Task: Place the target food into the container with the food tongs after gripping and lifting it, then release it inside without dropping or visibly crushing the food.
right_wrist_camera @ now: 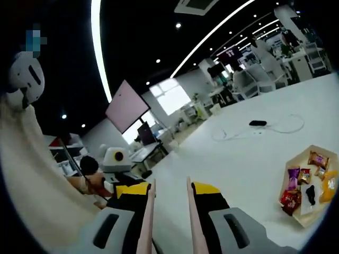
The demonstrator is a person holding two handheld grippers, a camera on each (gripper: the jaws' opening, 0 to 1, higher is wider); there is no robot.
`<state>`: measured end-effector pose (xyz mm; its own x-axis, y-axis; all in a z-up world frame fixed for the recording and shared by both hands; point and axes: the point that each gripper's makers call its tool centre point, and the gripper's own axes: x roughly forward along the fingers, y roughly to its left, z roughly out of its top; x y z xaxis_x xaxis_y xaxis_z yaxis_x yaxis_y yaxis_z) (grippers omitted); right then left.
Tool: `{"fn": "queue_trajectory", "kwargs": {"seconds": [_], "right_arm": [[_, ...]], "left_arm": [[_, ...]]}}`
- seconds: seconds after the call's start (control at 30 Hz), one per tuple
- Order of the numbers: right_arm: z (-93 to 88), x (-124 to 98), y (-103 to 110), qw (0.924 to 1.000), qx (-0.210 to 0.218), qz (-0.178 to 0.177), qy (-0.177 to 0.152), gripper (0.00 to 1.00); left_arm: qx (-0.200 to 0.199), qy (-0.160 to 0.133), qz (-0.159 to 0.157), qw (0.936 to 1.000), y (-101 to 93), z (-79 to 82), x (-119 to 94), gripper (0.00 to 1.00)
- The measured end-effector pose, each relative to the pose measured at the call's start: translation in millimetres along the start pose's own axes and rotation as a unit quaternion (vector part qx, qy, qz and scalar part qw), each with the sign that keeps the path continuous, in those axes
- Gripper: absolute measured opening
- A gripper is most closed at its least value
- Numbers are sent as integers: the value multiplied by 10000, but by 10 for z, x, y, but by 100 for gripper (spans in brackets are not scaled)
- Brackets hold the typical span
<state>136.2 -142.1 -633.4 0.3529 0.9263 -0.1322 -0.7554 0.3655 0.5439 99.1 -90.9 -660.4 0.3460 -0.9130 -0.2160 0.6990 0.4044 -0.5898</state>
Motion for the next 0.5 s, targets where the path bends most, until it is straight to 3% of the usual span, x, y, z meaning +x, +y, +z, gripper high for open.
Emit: {"fn": "queue_trajectory", "kwargs": {"seconds": [0.5], "right_arm": [[6,88,214,9986,-306,364,230,30]], "left_arm": [[160,-122,-192,9996,-122,72,-70,21]]}}
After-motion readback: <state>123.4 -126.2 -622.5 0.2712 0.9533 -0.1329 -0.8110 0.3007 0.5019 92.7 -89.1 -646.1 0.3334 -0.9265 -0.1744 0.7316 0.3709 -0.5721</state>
